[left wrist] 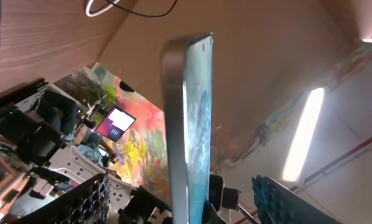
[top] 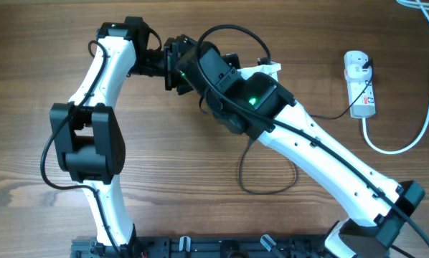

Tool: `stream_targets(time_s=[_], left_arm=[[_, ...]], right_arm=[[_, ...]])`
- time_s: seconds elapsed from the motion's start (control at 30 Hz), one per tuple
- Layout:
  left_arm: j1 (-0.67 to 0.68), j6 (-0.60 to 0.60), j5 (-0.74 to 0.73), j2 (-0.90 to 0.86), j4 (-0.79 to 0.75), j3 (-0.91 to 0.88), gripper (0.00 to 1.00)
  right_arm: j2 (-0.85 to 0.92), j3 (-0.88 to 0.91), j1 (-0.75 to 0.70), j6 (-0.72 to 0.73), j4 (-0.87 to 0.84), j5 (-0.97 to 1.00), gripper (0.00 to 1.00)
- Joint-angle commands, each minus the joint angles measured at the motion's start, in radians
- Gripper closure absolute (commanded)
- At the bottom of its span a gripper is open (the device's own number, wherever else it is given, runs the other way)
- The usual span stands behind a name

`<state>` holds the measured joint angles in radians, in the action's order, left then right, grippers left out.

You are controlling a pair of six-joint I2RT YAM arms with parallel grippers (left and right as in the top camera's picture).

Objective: Plug charger to phone and switch on socket

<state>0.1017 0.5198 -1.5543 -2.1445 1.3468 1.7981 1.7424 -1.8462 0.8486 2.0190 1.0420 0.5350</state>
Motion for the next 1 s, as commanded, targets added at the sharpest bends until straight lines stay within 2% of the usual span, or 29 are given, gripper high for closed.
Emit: stream_targets(time_s=[0.0, 0.13, 0.23, 0.33, 0.57, 0.73, 0.9, 0.97], left_arm=[[-0.005, 0.013, -0.023, 0.036, 0.009, 0.001, 0.21], [-0.005, 0.069, -0.023, 0.036, 0.009, 0.001, 0.22], [-0.005, 0.069, -0.023, 0.036, 0.018, 0.001, 0.28], [-0.005, 0.069, -0.023, 0.036, 0.035, 0.001, 0.30], [-0.005, 0.068, -0.023, 0.036, 0.054, 0.001, 0.48], [-0.005, 0.068, -0.023, 0.036, 0.057, 0.001, 0.54], [-0.005, 0.068, -0.023, 0.036, 0.057, 0.001, 0.55], [-0.005, 0.068, -0.023, 0.036, 0.057, 0.001, 0.59]], right_arm=[[-0.032, -0.011, 0.002, 0.053, -0.010, -0.002, 0.96], [-0.032, -0.011, 0.002, 0.052, -0.010, -0.020, 0.96], [-0.029, -0.011, 0.002, 0.053, -0.010, -0.019, 0.96], [-0.027, -0.011, 0.002, 0.053, -0.010, -0.027, 0.96], [0.002, -0.011, 0.002, 0.053, -0.017, -0.068, 0.96], [0.008, -0.011, -0.005, 0.053, -0.021, -0.057, 0.96], [0.027, -0.011, -0.005, 0.053, -0.021, -0.080, 0.96], [0.028, -0.011, -0.005, 0.053, -0.027, -0.080, 0.96]])
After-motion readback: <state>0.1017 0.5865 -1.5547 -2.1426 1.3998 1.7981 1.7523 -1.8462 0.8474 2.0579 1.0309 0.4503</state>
